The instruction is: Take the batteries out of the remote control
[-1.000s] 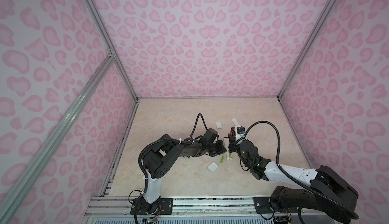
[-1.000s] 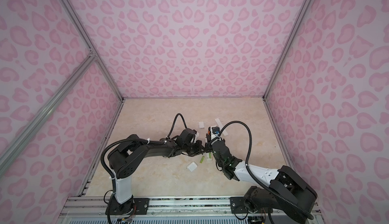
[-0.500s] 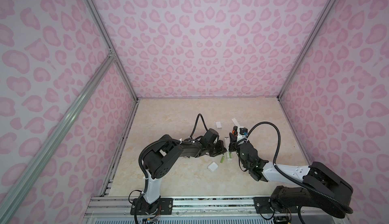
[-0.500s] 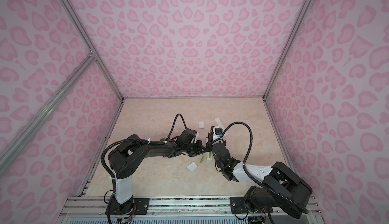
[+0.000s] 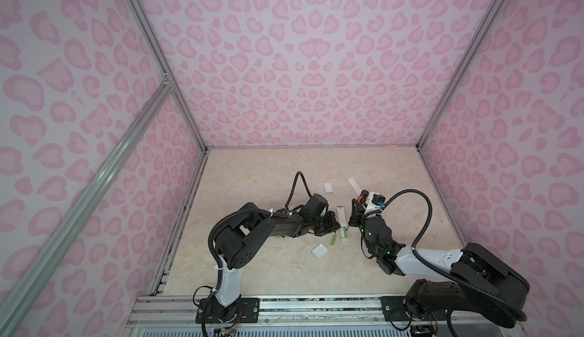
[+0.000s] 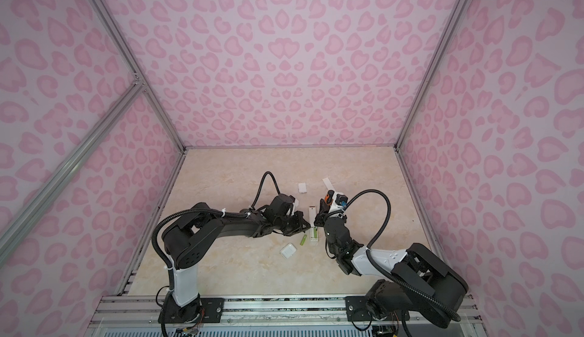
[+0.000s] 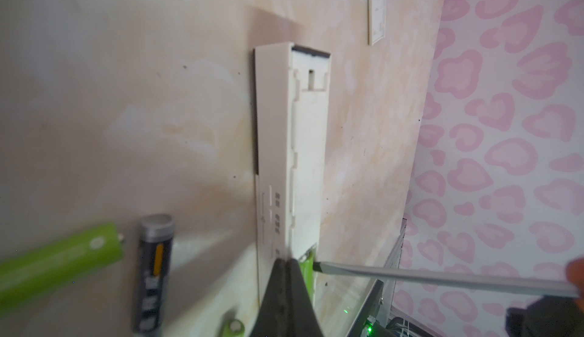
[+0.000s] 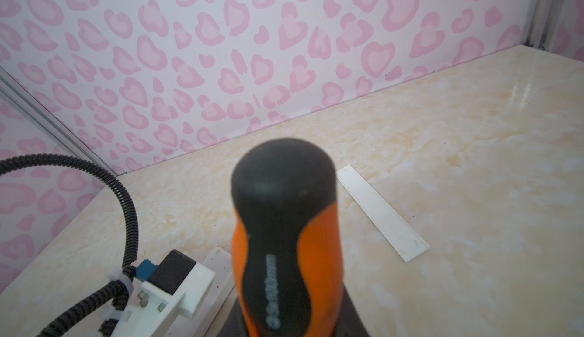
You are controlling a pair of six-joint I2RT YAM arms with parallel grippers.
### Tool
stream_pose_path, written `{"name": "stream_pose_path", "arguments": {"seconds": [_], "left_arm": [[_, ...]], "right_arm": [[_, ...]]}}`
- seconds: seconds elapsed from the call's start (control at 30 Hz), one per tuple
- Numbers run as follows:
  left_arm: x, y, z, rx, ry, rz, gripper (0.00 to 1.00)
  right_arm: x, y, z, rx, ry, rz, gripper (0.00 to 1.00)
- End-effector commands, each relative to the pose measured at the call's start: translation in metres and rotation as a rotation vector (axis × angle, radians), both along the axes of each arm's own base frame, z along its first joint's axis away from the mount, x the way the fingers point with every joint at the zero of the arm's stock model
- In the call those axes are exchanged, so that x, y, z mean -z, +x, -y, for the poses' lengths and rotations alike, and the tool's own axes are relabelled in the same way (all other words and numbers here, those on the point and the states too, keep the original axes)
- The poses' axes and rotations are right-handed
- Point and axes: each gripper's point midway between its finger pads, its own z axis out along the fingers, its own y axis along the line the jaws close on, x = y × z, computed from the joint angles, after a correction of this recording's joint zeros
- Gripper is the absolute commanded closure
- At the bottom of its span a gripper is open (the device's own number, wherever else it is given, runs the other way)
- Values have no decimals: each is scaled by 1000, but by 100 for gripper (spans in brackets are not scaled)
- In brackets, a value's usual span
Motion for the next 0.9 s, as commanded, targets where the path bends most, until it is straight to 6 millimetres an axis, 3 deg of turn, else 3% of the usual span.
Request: {"name": "stream_pose_path", "arguments": {"seconds": [0.0, 0.4, 0.63, 0.87], "left_arm": [[22, -10, -12, -15, 82, -48, 97], [23, -9, -13, -20, 85, -51, 97], [20, -9, -12, -14, 83, -45, 97], [1, -1, -9, -2, 58, 4, 92]], "right_arm": [[4, -10, -40, -171, 50, -39, 100], [17, -32, -68, -225, -364, 18, 100], [5, -33, -67, -213, -314, 39, 100], [-30, -28, -54, -200, -190, -16, 100]]}}
